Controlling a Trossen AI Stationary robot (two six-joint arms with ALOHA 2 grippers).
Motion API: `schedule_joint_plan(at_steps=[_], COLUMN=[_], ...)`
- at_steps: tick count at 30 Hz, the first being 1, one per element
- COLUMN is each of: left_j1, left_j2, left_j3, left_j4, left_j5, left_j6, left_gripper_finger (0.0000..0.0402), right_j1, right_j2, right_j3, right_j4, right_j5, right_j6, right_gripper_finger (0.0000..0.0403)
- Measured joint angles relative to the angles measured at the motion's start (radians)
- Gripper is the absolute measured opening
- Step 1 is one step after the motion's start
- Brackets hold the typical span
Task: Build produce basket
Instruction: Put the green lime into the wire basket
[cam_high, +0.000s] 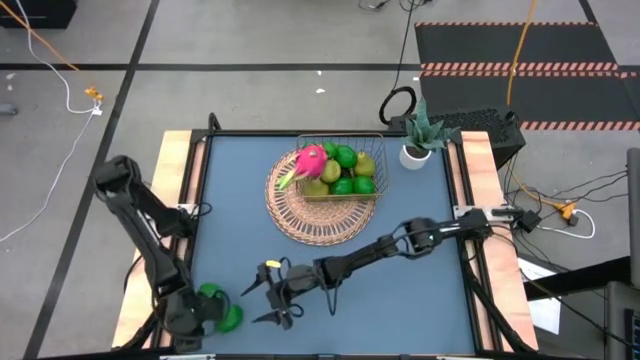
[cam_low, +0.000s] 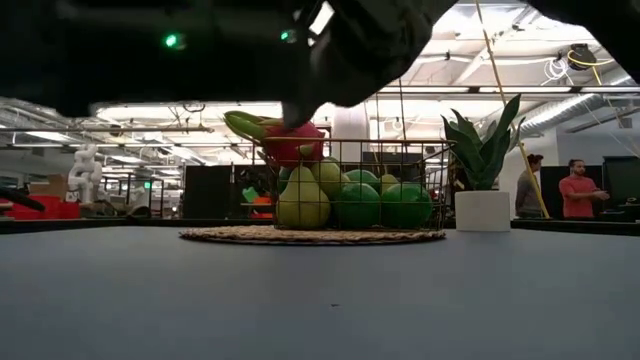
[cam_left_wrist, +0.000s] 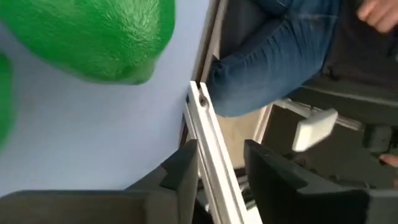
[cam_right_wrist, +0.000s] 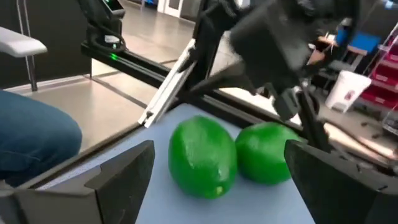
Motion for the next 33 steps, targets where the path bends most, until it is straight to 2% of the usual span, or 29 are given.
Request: schedule_joint_plan(at_steps=[5, 8, 10, 14, 15, 20, 24, 27, 30, 33], left_j1=[-0.02, -0.019, -0.018, -0.009, -0.005, 0.02, 0.049, 0.08, 0.108, 0.148], left_j2=[0.121, 0.147, 0.145, 0.13, 0.129, 0.132, 0.131, 0.131, 0.131, 0.131], left_j3=[0.009, 0.013, 0.013, 0.0, 0.0, -0.002, -0.001, -0.001, -0.001, -0.001], left_j4=[0.035, 0.03, 0.008, -0.092, -0.111, -0.178, -0.173, -0.17, -0.17, -0.176], left_j5=[-0.042, -0.089, -0.157, -0.366, -0.388, -0.397, -0.399, -0.406, -0.401, -0.405], left_j6=[-0.043, -0.048, -0.042, -0.014, -0.013, 0.007, 0.06, 0.101, 0.137, 0.185], left_gripper_finger=[0.0098, 0.008, 0.0069, 0.0043, 0.0036, 0.0004, 0.001, 0.0007, 0.0003, 0.0006], right_j1=[0.006, 0.01, 0.01, 0.008, 0.008, 0.009, 0.008, -0.001, -0.008, -0.008], right_j2=[0.057, 0.057, 0.054, 0.054, 0.055, 0.054, 0.055, 0.055, 0.055, 0.055], right_j3=[0.059, 0.059, 0.059, 0.06, 0.06, 0.06, 0.059, 0.059, 0.059, 0.059], right_j4=[-0.008, -0.011, -0.007, -0.047, -0.064, -0.09, -0.167, -0.209, -0.221, -0.22], right_j5=[0.002, 0.001, 0.001, 0.009, 0.027, 0.099, 0.205, 0.202, 0.138, 0.127], right_j6=[0.084, 0.108, 0.135, 0.167, 0.166, 0.179, 0.189, 0.214, 0.255, 0.265], right_gripper_finger=[0.0356, 0.0356, 0.0356, 0.0356, 0.0356, 0.0356, 0.0356, 0.0356, 0.0356, 0.0356])
